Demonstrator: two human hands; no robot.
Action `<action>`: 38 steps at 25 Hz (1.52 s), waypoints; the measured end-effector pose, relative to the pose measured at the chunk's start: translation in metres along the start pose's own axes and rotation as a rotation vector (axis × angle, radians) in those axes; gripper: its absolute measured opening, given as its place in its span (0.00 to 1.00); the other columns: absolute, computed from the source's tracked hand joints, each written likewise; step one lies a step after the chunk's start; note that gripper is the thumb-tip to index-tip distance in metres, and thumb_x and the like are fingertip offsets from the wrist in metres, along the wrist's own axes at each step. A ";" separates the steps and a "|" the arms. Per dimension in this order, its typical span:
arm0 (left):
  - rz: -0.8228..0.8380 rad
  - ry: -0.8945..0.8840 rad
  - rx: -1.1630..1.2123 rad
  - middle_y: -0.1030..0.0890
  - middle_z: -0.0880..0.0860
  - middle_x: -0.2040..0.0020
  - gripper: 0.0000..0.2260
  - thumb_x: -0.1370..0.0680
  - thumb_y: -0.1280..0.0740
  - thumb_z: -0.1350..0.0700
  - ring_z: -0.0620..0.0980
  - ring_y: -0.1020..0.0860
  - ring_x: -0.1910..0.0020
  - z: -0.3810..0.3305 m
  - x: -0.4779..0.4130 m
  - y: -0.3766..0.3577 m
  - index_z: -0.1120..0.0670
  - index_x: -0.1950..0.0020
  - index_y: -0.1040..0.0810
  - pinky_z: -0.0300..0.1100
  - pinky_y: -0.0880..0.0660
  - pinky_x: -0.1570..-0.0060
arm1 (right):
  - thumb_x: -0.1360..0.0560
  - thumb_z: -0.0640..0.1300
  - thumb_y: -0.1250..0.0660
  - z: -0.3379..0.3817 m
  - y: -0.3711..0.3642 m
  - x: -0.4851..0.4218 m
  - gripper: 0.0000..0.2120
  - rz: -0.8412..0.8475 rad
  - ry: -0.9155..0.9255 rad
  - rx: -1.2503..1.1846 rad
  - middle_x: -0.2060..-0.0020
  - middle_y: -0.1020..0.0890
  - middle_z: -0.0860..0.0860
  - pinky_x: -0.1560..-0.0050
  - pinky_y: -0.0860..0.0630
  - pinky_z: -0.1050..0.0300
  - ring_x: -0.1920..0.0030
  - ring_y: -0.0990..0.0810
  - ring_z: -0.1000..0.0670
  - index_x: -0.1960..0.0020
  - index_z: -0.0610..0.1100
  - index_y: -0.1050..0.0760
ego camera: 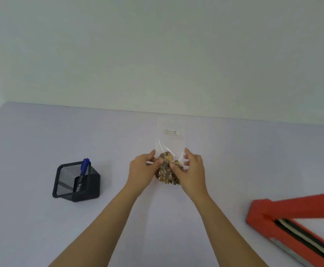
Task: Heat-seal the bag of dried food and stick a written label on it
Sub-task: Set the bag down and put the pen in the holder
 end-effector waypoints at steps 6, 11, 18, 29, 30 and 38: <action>-0.006 0.050 -0.073 0.21 0.50 0.59 0.12 0.24 0.32 0.54 0.47 0.24 0.56 0.004 -0.075 -0.016 0.57 0.43 0.21 0.37 0.30 0.52 | 0.28 0.44 0.30 -0.022 -0.025 -0.076 0.33 0.046 -0.045 0.062 0.42 0.33 0.48 0.45 0.32 0.63 0.46 0.31 0.54 0.27 0.41 0.41; -0.051 0.009 -0.260 0.25 0.53 0.65 0.12 0.26 0.33 0.53 0.51 0.28 0.62 -0.001 -0.097 -0.016 0.55 0.67 0.29 0.48 0.27 0.56 | 0.28 0.47 0.30 -0.027 -0.032 -0.094 0.34 0.057 -0.058 0.103 0.40 0.33 0.46 0.45 0.32 0.63 0.44 0.30 0.53 0.28 0.41 0.41; -0.073 -0.107 -0.424 0.25 0.57 0.44 0.24 0.23 0.38 0.47 0.56 0.25 0.47 -0.017 -0.061 -0.002 0.61 0.33 0.34 0.45 0.29 0.51 | 0.26 0.50 0.35 0.000 -0.022 -0.056 0.30 -0.017 0.112 0.397 0.39 0.31 0.44 0.42 0.33 0.57 0.37 0.33 0.45 0.29 0.40 0.39; -0.513 -0.131 -0.810 0.48 0.62 0.23 0.36 0.25 0.37 0.44 0.62 0.49 0.25 0.003 0.074 0.142 0.56 0.24 0.50 0.59 0.48 0.29 | 0.23 0.54 0.59 -0.012 -0.102 0.084 0.30 0.107 0.231 0.743 0.27 0.38 0.44 0.28 0.46 0.46 0.26 0.43 0.45 0.28 0.39 0.40; -0.496 -0.015 -0.804 0.52 0.61 0.23 0.40 0.27 0.37 0.41 0.63 0.52 0.25 0.020 0.074 0.152 0.55 0.24 0.53 0.61 0.48 0.30 | 0.24 0.54 0.62 -0.017 -0.104 0.083 0.32 0.118 0.228 0.768 0.26 0.39 0.44 0.28 0.46 0.46 0.25 0.43 0.46 0.28 0.39 0.41; -0.411 -0.028 -0.355 0.38 0.61 0.30 0.38 0.32 0.29 0.51 0.61 0.37 0.35 0.014 0.017 0.126 0.59 0.27 0.42 0.51 0.32 0.38 | 0.23 0.48 0.55 -0.029 -0.101 0.076 0.26 0.083 0.225 0.845 0.29 0.33 0.45 0.31 0.41 0.45 0.28 0.36 0.46 0.29 0.39 0.38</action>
Point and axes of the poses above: each hand's wrist, its own x-axis away from the middle knuckle, its own y-axis out of the back of the hand, z = x × y, the point moved 8 cm from there along -x, towards the middle knuckle
